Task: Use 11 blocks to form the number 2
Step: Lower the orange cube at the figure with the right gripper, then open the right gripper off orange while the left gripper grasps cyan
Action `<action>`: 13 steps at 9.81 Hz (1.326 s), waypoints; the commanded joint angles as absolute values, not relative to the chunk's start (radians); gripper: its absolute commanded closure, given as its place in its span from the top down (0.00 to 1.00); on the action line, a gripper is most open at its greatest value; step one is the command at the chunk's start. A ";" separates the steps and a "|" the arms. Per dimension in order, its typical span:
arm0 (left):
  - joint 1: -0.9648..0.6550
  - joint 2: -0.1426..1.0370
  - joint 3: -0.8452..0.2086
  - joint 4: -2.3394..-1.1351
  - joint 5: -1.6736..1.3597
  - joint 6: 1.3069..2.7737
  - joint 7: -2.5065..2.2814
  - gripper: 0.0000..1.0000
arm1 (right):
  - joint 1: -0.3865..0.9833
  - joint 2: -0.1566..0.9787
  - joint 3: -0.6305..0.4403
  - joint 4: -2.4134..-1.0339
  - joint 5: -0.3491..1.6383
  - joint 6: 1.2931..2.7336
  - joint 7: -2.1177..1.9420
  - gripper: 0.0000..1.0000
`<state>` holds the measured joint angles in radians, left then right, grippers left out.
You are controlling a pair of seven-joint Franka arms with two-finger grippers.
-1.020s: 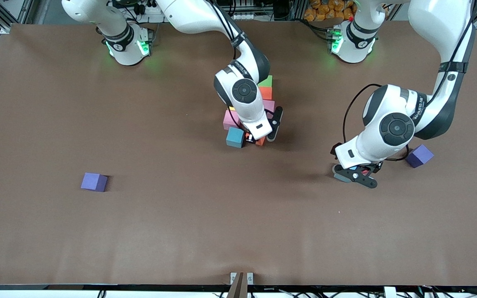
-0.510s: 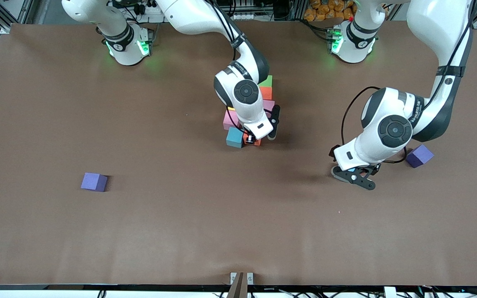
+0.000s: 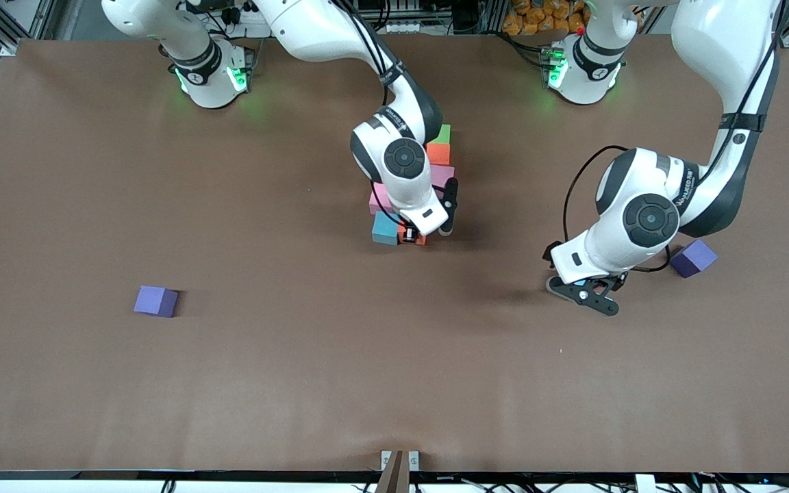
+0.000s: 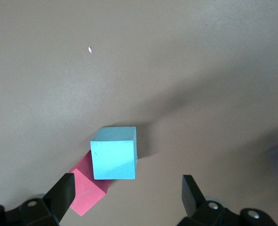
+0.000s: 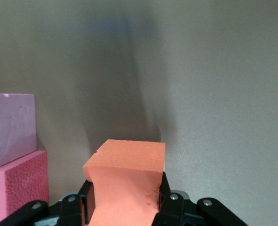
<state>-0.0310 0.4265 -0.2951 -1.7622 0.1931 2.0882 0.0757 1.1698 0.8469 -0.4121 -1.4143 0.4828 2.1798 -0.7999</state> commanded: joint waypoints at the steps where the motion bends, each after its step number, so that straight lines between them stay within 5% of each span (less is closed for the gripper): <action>1: -0.026 0.426 -0.299 -1.769 0.199 2.102 0.089 1.00 | 1.158 0.850 -0.410 -1.411 0.456 2.163 -0.816 0.00; 13: -0.029 0.479 -0.299 -1.812 0.275 2.200 0.118 1.00 | 1.158 0.845 -0.414 -1.427 0.443 2.109 -0.842 0.00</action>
<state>-0.0410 0.4882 -0.2969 -1.7943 0.2517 2.1798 0.0940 1.1663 0.8473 -0.4208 -1.4137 0.4660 2.1181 -0.8310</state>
